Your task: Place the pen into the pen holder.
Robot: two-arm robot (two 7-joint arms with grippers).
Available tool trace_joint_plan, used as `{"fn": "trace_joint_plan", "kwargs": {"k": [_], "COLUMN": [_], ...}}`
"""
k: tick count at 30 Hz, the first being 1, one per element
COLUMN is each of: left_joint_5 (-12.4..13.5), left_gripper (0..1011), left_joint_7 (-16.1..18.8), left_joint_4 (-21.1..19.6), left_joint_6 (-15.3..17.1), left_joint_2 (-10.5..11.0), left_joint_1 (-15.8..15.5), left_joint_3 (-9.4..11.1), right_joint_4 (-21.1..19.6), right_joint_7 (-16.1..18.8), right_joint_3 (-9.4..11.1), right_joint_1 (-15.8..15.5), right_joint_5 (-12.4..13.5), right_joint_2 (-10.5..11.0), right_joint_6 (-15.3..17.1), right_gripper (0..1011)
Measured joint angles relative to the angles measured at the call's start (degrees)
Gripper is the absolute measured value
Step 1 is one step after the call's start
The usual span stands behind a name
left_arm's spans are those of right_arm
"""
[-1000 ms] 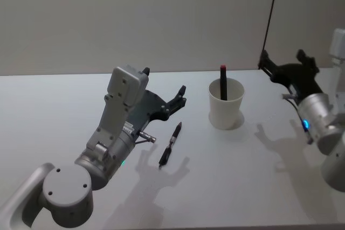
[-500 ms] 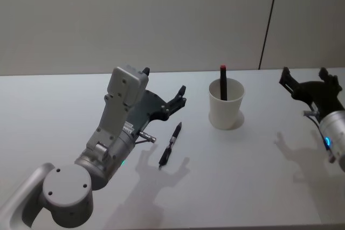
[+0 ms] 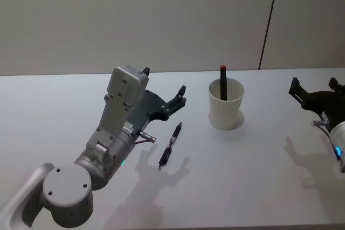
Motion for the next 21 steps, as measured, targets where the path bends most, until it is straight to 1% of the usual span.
{"fn": "trace_joint_plan", "kwargs": {"k": [6,12,21], "left_joint_5": [-0.2,-1.83,-5.15], "left_gripper": [1003,1003,1003], "left_joint_7": [-0.06,-0.51,-1.89], "left_joint_4": [0.07,0.5,2.38], "left_joint_6": [0.2,1.69,5.48], "left_joint_2": [-0.03,-0.14,-0.53], "left_joint_1": [0.02,-0.07,-0.94], "left_joint_3": [-0.07,-0.42,-1.25], "right_joint_4": [-0.31,-0.5,-0.68], "right_joint_7": [0.01,0.02,0.06], "right_joint_3": [0.19,0.3,0.39], "right_joint_1": [-0.45,-0.73,-0.96], "right_joint_5": [-0.15,-0.24,-0.31], "right_joint_2": [0.27,0.44,0.57], "right_joint_6": [0.22,0.35,0.43], "right_gripper": [1001,1001,1001]}}
